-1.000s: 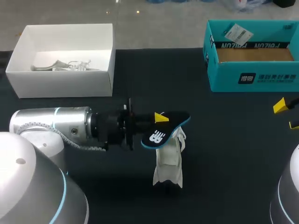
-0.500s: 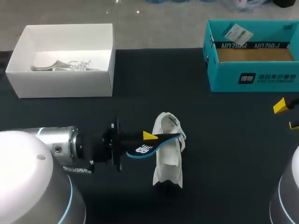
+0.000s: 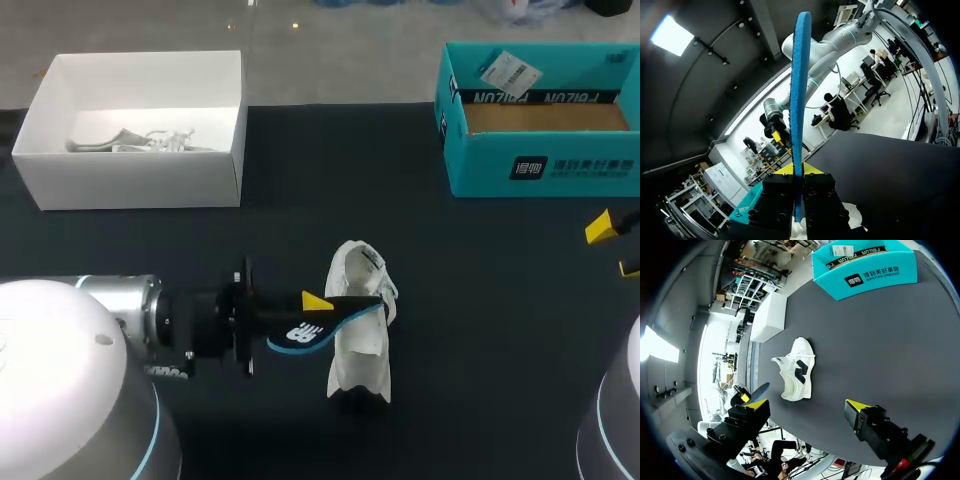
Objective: Take the shoe out of the shoebox, open the shoe tongue, remove and reinsert the insole, then place the shoe into the shoebox
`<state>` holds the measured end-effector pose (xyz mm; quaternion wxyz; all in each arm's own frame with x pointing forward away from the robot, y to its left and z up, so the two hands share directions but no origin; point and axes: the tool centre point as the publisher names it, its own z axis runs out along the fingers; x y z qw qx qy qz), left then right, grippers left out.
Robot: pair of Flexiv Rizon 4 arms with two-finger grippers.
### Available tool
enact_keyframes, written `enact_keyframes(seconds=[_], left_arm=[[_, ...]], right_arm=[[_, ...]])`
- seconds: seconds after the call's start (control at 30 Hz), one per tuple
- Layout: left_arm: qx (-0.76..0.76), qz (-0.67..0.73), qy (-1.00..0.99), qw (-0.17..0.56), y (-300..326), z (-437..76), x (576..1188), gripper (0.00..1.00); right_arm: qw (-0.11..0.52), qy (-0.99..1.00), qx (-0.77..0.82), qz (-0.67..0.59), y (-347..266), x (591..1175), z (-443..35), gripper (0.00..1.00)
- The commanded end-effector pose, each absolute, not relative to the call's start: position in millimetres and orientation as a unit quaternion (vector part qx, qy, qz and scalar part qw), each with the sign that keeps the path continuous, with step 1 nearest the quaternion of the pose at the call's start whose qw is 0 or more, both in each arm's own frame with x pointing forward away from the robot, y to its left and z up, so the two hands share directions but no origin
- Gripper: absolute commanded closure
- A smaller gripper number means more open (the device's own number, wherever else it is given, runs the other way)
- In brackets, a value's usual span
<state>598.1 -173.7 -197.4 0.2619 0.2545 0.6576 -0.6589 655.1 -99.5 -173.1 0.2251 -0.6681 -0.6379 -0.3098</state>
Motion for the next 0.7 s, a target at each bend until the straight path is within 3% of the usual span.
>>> enact_keyframes(seconds=[0.03, 0.7], left_arm=[[0.258, -0.654, 0.662, 0.258, -164.3, -203.5, 586.6, 1.0], [0.26, -0.61, 0.712, 0.229, -177.8, -264.5, 606.3, 1.0]], right_arm=[[0.224, -0.637, -0.669, -0.309, -99.0, 653.6, -173.2, 0.0], [0.224, -0.637, -0.669, -0.309, -99.0, 653.6, -173.2, 0.0]])
